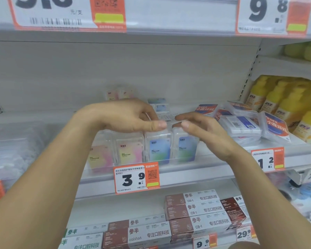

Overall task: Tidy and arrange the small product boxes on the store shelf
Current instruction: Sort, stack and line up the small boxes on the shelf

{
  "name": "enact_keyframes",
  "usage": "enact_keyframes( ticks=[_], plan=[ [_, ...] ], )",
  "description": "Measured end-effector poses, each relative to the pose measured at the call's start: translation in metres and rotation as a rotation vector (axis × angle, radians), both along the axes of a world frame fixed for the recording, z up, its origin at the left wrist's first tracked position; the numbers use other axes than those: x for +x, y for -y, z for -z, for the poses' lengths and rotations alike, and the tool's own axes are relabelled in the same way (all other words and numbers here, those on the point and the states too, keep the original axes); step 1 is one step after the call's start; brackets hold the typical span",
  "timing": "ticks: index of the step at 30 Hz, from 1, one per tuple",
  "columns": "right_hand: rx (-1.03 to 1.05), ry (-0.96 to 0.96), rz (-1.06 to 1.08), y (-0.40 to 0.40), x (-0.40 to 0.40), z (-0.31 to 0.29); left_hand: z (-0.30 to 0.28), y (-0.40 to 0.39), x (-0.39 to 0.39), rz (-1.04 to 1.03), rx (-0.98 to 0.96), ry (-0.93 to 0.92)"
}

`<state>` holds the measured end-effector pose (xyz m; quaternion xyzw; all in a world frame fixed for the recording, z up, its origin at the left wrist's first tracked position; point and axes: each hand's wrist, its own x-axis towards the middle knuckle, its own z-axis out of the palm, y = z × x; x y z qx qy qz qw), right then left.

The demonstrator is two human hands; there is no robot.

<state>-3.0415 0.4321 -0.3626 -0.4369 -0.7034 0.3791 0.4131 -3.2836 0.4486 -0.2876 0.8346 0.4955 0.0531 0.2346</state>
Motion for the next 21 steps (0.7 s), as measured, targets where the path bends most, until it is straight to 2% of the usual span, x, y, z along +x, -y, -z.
enact_keyframes(
  ticks=[2, 3, 5, 8, 12, 14, 17, 21],
  plan=[
    [0.053, -0.078, 0.096, -0.002, -0.003, -0.012, -0.004, -0.002, -0.01, -0.085, 0.05, 0.182],
    [0.095, -0.07, 0.157, -0.007, -0.007, -0.02, -0.007, -0.004, -0.016, -0.146, 0.103, 0.272],
    [0.144, 0.022, 0.244, -0.021, -0.019, -0.04, -0.012, -0.008, -0.03, -0.262, 0.248, 0.33],
    [0.096, 0.367, 0.206, -0.049, -0.051, -0.07, -0.009, -0.016, -0.059, -0.374, 0.384, 0.258],
    [0.058, 0.943, 0.01, -0.084, -0.099, -0.072, 0.011, -0.035, -0.09, -0.401, 0.363, 0.251],
    [0.041, 1.038, -0.069, -0.098, -0.118, -0.063, 0.023, -0.044, -0.101, -0.409, 0.329, 0.17],
    [0.011, 1.055, -0.153, -0.119, -0.14, -0.048, 0.042, -0.054, -0.113, -0.419, 0.198, 0.021],
    [0.041, 1.227, -0.212, -0.137, -0.155, -0.034, 0.066, -0.071, -0.119, -0.375, 0.141, 0.005]
  ],
)
